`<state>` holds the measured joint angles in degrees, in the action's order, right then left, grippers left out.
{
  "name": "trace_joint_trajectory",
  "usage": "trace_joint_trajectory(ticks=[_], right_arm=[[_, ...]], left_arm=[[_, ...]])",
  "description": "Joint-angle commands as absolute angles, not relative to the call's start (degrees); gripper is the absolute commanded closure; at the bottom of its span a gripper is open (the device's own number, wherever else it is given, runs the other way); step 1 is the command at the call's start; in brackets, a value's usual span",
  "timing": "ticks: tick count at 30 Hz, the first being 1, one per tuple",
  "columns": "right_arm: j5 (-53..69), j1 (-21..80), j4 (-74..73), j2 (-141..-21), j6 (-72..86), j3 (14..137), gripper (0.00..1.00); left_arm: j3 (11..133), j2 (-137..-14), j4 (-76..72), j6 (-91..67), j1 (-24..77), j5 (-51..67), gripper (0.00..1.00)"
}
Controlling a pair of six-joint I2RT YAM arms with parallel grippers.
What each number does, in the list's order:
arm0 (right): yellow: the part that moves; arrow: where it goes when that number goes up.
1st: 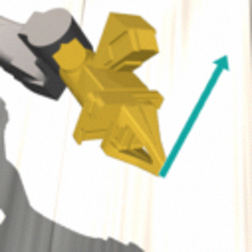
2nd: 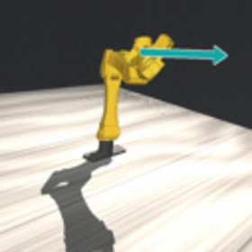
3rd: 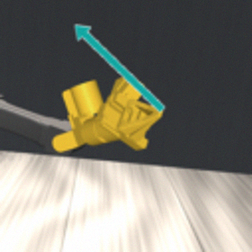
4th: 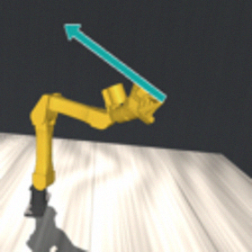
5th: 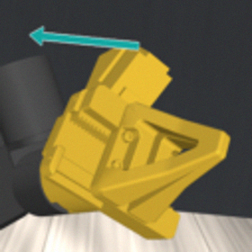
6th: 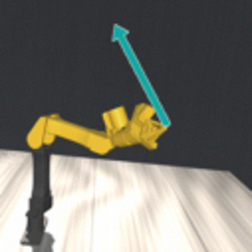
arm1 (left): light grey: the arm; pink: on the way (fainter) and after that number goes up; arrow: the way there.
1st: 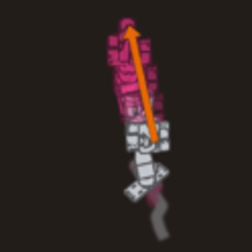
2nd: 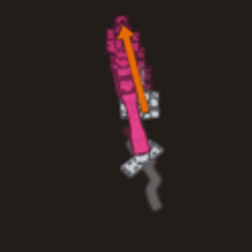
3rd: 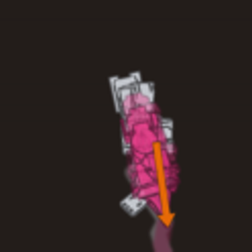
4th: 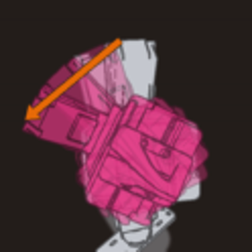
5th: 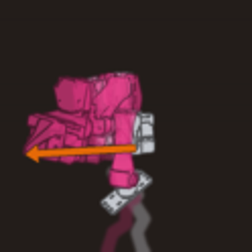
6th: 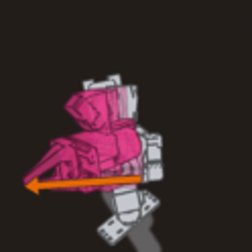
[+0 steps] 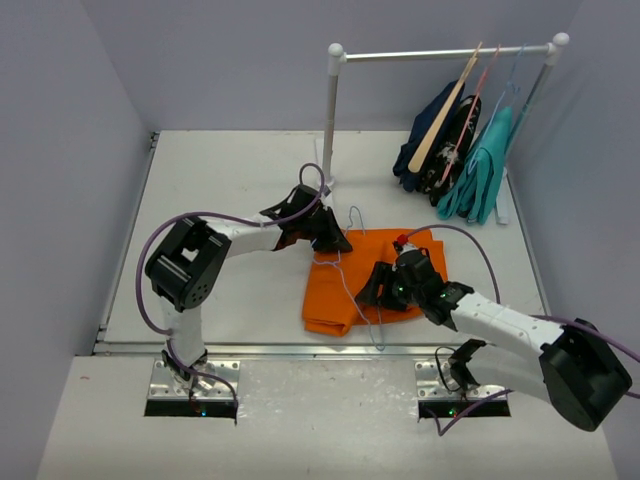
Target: Place the trousers on the hanger
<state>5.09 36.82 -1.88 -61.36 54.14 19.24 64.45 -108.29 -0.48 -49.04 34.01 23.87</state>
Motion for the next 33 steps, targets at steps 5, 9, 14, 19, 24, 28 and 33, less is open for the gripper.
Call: trace_joint_trajectory(ticks=[5, 9, 14, 19, 24, 28, 33], right_arm=[[11.06, 36.54, 14.47, -70.83, 59.18, 19.36, 0.46], [14.2, 36.65, 18.89, -72.22, 60.67, 17.41, 0.82], [11.99, 36.4, 10.11, -67.99, 56.14, 20.78, 1.0], [10.58, 31.2, 0.35, -66.57, 46.89, 28.49, 1.0], [21.91, 28.06, -1.42, -71.89, 35.66, 34.5, 1.0], [29.26, 28.3, -1.57, -76.79, 30.27, 37.96, 1.0], [24.36, 27.26, -6.39, -75.0, 27.69, 39.54, 1.0]], left_arm=[[65.74, -104.8, -0.81, -45.69, 34.54, 26.0, 1.0], [66.15, -104.33, -0.15, -45.06, 34.54, 25.52, 1.0], [68.45, -104.37, 7.29, -38.98, 34.54, 25.0, 1.0], [68.85, -103.23, 15.89, -31.85, 34.54, 23.81, 1.0], [68.94, -103.21, 23.13, -24.8, 34.54, 23.45, 1.0], [70.73, -104.2, 27.14, -20.97, 34.63, 22.23, 1.0], [73.12, -105.03, 32.32, -18.29, 34.72, 13.09, 1.0]])
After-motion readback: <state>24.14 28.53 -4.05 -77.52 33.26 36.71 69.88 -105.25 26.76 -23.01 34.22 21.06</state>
